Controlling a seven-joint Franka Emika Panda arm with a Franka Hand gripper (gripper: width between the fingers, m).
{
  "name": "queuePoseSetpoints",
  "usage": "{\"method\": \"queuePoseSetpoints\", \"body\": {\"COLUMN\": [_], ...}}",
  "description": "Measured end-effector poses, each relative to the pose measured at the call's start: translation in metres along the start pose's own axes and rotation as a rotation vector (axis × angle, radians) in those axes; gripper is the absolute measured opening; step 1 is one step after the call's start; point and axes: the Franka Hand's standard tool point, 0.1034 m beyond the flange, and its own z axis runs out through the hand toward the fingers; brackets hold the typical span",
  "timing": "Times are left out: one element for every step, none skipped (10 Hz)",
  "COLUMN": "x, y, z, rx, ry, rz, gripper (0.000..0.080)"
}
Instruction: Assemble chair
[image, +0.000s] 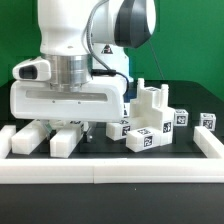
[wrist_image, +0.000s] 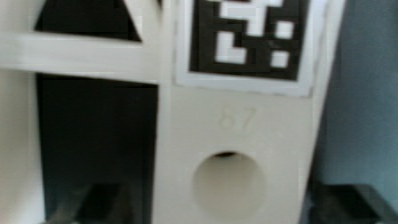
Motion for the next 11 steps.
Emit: {"method": "queuePoseSetpoints", "body": {"x": [0.0000,0.0003,0.0003,0.0003,0.0003,0.0003,0.0003,0.0003,0.0003,0.0004,0.0017], "y": [0.0003,0.0001,0.0002,0.0001,0.0001,0.0001,0.0001,0.0001,0.0001,0.0002,0.0003], "z": [0.0000,-0.0002,-0.0002,-0.0002,-0.0002,-0.0002,-0.0002,-0.0002,-0.0002,-0.0005,-0.0084], "rx": [0.000,0.000,0.000,0.000,0.000,0.000,0.000,0.000,0.000,0.000,0.006], "ry": [0.000,0.001,0.001,0.001,0.001,0.001,0.001,0.001,0.001,0.001,0.003], "rz": [0.001,0.001,0.001,0.001,0.001,0.001,0.001,0.001,0.001,0.001,0.004], "gripper": [0.0358,0.0358,0.0287,0.0287,0.0287,0.0287,0.0287,0.0287,0.0287,0.0288,0.0288]}}
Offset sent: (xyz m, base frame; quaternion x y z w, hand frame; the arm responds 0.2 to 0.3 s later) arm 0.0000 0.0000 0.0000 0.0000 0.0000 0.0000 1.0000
